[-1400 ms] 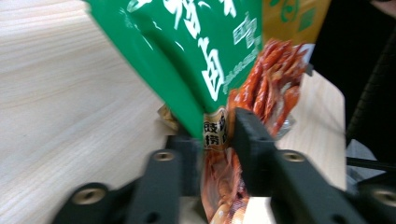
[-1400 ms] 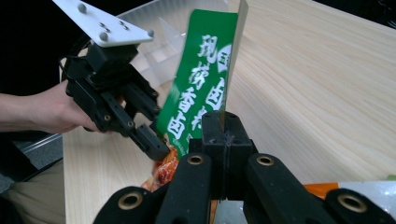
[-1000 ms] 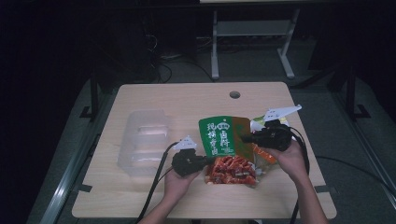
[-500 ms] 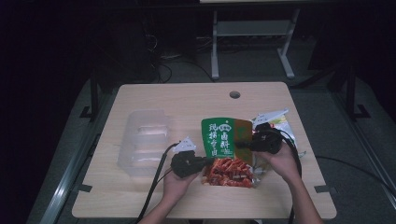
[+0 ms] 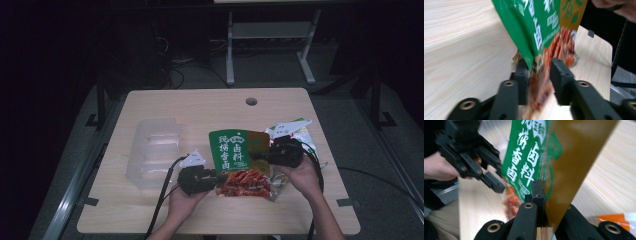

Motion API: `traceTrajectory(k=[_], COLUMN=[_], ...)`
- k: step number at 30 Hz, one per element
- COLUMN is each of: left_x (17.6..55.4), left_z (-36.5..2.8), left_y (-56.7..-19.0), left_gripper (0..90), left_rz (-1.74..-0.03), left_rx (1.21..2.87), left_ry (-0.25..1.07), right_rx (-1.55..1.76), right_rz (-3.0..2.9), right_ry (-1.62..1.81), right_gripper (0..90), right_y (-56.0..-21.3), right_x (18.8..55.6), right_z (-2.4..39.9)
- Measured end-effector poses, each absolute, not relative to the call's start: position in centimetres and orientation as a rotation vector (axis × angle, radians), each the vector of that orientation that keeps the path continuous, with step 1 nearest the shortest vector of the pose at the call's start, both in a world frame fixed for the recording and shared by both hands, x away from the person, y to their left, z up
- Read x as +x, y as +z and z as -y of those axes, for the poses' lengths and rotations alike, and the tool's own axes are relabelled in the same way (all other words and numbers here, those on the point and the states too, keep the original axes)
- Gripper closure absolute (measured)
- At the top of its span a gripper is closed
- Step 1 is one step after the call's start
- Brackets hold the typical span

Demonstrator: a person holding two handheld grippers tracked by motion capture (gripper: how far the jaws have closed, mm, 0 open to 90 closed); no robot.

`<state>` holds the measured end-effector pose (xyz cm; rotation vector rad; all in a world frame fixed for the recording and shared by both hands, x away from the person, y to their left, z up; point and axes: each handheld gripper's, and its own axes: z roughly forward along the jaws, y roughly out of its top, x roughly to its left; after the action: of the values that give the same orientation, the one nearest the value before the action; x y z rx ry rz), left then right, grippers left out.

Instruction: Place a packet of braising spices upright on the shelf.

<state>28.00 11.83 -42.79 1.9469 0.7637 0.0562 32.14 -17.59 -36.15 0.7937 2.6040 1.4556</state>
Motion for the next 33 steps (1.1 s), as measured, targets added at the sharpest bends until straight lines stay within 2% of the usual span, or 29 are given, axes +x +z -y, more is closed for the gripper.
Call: traceTrajectory(k=[1,6,16,33], left_x=[27.5,26.2,24.8,24.0], left_z=[-12.4,-13.4,-14.6,-14.9], left_y=[-42.5,-42.1,-42.2,-42.5], left_gripper=[57.1,48.4,42.8,36.0], left_rz=[-0.750,-0.754,-0.735,-0.656], left_rx=[1.976,1.992,1.990,2.005], left_ry=[0.079,0.118,0.124,0.138], right_rx=[0.759,0.681,0.645,0.661], right_rz=[-2.591,-2.554,-2.523,-2.552], right_ry=[1.459,1.425,1.439,1.482], right_gripper=[89.7,89.8,89.9,89.9], right_y=[-35.4,-33.6,-32.0,-30.3], right_x=[31.3,29.3,29.1,32.1], right_z=[17.3,16.2,15.4,15.0])
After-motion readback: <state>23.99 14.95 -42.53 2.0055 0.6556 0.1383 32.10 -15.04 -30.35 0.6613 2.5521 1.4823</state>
